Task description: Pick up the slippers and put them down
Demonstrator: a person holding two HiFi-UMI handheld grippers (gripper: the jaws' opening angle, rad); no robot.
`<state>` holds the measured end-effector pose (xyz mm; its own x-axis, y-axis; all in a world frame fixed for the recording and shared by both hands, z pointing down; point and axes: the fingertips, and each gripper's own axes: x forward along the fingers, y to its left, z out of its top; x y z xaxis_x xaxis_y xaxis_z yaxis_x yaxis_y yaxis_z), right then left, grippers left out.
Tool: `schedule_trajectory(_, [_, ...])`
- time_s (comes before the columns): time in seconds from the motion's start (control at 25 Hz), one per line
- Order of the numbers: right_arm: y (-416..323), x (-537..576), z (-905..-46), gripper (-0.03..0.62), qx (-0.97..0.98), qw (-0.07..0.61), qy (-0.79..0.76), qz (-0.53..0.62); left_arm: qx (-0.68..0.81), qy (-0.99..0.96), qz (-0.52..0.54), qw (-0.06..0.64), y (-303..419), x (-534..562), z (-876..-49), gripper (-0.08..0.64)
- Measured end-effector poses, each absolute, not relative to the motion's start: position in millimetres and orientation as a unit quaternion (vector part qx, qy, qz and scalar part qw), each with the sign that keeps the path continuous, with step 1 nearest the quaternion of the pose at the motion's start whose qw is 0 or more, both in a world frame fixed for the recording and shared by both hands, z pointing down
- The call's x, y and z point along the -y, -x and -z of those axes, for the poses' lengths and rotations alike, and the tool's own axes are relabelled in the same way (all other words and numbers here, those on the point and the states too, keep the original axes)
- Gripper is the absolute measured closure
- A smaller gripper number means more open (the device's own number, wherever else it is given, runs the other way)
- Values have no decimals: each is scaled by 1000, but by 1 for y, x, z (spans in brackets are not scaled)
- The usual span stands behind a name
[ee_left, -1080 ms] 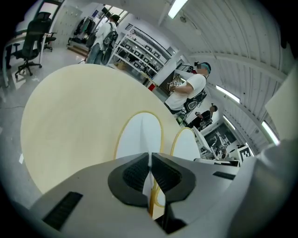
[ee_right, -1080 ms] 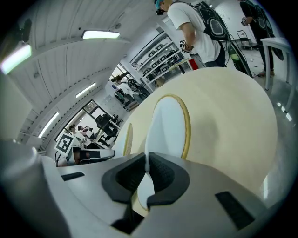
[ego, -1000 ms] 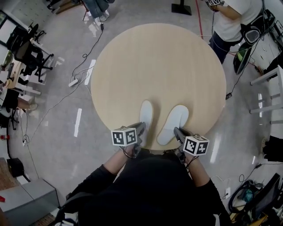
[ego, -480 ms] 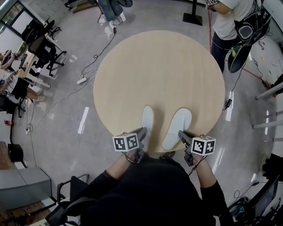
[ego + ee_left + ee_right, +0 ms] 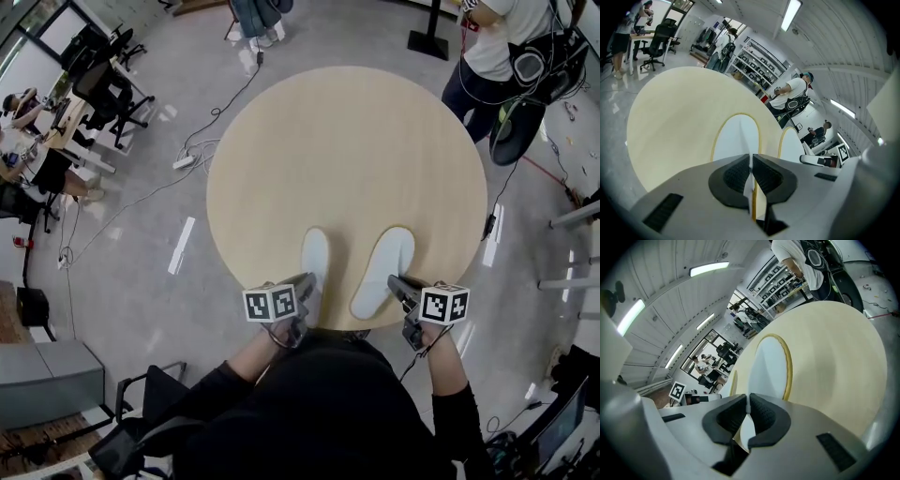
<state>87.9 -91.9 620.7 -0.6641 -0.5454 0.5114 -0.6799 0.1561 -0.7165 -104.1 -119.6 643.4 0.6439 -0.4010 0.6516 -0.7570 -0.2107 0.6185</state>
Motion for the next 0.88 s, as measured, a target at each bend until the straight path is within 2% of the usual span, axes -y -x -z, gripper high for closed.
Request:
schedule_trajectory(0.6, [-65, 182, -652, 561, 745, 186, -398, -503, 333, -771, -163, 518, 65, 224, -678, 522])
schedule_trajectory(0.88, [-73, 204, -656, 561, 750, 208, -376, -503, 333, -765, -157, 529, 45, 242, -676, 522])
